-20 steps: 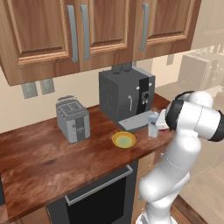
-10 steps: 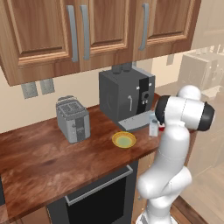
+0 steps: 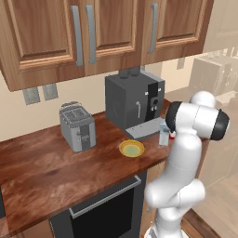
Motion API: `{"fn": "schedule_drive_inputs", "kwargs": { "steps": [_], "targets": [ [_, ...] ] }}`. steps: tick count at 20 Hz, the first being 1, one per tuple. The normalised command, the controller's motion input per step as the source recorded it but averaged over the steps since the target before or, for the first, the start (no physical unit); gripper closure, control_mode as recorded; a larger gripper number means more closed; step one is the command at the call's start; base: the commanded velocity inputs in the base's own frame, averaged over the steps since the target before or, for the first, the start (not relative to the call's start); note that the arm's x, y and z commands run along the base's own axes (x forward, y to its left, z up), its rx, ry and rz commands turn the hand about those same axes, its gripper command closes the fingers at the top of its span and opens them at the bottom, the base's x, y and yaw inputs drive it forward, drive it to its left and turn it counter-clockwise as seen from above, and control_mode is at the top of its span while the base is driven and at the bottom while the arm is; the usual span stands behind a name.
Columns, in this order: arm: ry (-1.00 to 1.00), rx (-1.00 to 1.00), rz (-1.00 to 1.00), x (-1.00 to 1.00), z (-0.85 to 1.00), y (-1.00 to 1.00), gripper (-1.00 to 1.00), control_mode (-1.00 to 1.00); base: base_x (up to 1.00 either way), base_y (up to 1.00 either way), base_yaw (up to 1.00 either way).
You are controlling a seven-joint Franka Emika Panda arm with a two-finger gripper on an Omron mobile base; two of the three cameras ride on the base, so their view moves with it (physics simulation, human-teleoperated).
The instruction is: Take a sugar cube from the saucer and place it inside the coffee. Then, grab milk from the fridge and place it next to the coffee on the counter to sweeten the coffee.
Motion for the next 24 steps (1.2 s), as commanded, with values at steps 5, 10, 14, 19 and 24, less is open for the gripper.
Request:
{"fn": "schedule_drive_inputs", "kwargs": {
  "steps": [5,10,14,19,24],
  "targets": [
    [-0.01,-0.02,0.0,-0.19,0.0,0.14,-1.0,-1.0,0.0,0.0,0.0],
    [0.0,0.0,0.0,-0.07,0.14,0.01,-1.0,-1.0,0.0,0.0,0.0],
    [-0.01,0.0,0.0,-0.04,0.43,0.0,-1.0,-1.0,0.0,0.0,0.0],
    [-0.01,0.0,0.0,-0.01,0.4,0.0,-1.0,-1.0,0.0,0.0,0.0],
    [-0.01,0.0,0.0,-0.16,0.28,0.0,-1.0,-1.0,0.0,0.0,0.0]
  ]
}}
